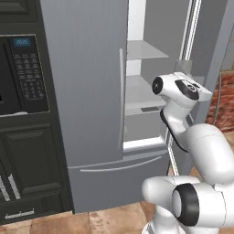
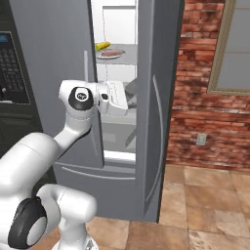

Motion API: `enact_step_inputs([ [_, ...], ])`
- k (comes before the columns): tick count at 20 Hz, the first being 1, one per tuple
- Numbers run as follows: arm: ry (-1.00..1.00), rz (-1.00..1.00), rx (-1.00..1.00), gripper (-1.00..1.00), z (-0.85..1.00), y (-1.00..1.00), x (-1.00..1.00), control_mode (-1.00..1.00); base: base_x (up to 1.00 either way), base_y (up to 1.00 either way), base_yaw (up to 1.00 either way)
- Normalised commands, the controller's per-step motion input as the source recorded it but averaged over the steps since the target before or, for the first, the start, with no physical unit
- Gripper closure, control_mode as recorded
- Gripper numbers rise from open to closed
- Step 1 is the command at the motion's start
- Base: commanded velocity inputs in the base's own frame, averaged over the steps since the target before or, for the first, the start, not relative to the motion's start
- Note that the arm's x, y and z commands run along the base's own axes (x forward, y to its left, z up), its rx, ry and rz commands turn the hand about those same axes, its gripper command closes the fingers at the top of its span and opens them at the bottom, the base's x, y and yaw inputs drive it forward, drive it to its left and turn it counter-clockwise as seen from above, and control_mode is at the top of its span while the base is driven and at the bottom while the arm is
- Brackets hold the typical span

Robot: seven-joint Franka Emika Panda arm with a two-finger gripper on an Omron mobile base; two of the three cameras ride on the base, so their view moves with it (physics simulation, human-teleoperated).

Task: Retrieve the steak from the fridge and place it on the saucepan with marinade on the stove.

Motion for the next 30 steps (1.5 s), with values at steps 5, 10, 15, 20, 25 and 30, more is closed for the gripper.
enact_step_inputs([
  [5,0.00,0.00,0.00,-1.00,0.00,-0.46,-0.06,-1.00,0.00,0.00,0.00],
  [10,0.00,0.00,0.00,-1.00,0.00,-0.44,-0.01,-1.00,0.00,0.00,0.00],
  [15,0.00,0.00,0.00,-1.00,0.00,-0.43,0.00,-1.00,0.00,0.00,0.00],
  [20,0.00,0.00,0.00,-1.00,0.00,-0.36,0.00,-1.00,0.00,0.00,0.00],
  [25,0.00,0.00,0.00,-1.00,0.00,-0.20,0.00,-1.00,0.00,0.00,0.00],
  [30,0.00,0.00,0.00,-1.00,0.04,0.03,-0.19,-1.00,0.00,0.00,0.00],
])
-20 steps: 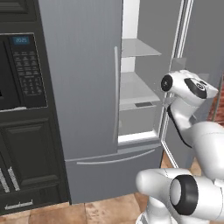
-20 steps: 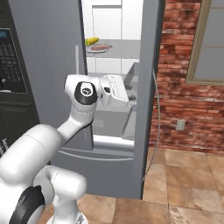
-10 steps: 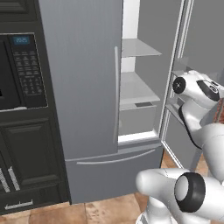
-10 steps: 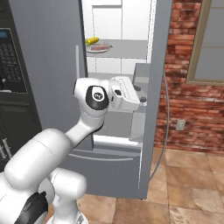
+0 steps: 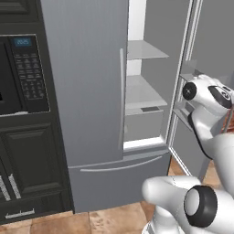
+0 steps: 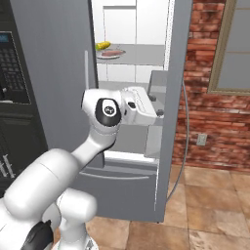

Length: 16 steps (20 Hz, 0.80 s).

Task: Retrieve the steak from the fridge and place it on the saucepan with marinade on the stove.

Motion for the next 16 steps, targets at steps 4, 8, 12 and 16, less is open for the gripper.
enact_step_inputs([
  [4,0.02,0.00,0.00,-1.00,0.10,0.34,-0.27,-1.00,0.00,0.00,0.00],
  [8,0.06,0.05,0.00,-1.00,0.28,0.73,-0.20,-1.00,0.00,0.00,0.00],
  [12,0.10,0.10,0.00,-1.00,0.34,0.78,-0.21,-1.00,0.00,0.00,0.00],
  [16,0.10,0.11,0.00,-1.00,0.27,0.78,-0.24,-1.00,0.00,0.00,0.00],
])
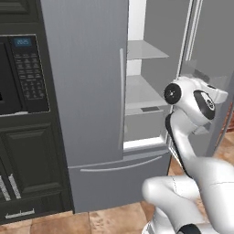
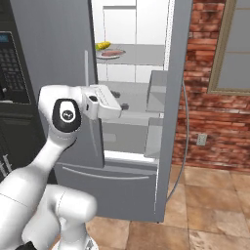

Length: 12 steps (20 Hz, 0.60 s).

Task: Retrieve the steak from the fridge and place it on the saucepan with marinade on the stove.

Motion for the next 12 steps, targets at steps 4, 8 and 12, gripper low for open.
enact_step_inputs([
  [4,0.10,0.13,0.00,-1.00,0.29,0.71,-0.26,-1.00,0.00,0.00,0.00],
  [8,0.13,0.14,0.00,-1.00,0.25,0.71,-0.26,-1.00,0.00,0.00,0.00],
  [12,0.15,0.19,0.00,-1.00,0.19,0.59,-0.20,-1.00,0.00,0.00,0.00],
])
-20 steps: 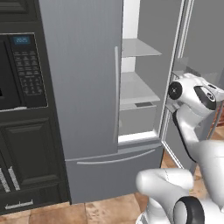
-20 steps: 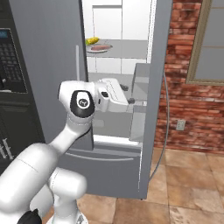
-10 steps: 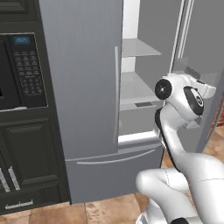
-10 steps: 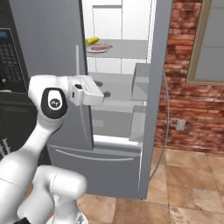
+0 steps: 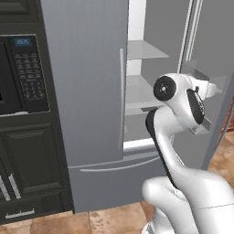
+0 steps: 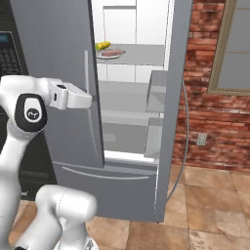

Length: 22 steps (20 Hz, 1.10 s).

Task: Retrieve the steak from the fridge and place it on the saucepan with marinade on the stove.

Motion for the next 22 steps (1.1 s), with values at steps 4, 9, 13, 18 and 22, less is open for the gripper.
enact_step_inputs([
  [4,0.15,0.26,0.01,-1.00,0.17,0.50,-0.05,-1.00,0.00,0.00,0.00],
  [9,0.12,0.27,0.03,-1.00,0.18,0.51,0.00,-1.00,0.00,0.00,0.00],
  [13,0.08,0.25,0.03,-1.00,0.15,0.43,0.00,-1.00,0.00,0.00,0.00],
  [18,0.03,0.21,0.01,-1.00,0.02,0.40,-0.01,-1.00,0.00,0.00,0.00],
  [22,0.00,0.18,0.05,-1.00,0.00,0.12,0.00,-1.00,0.00,0.00,0.00],
])
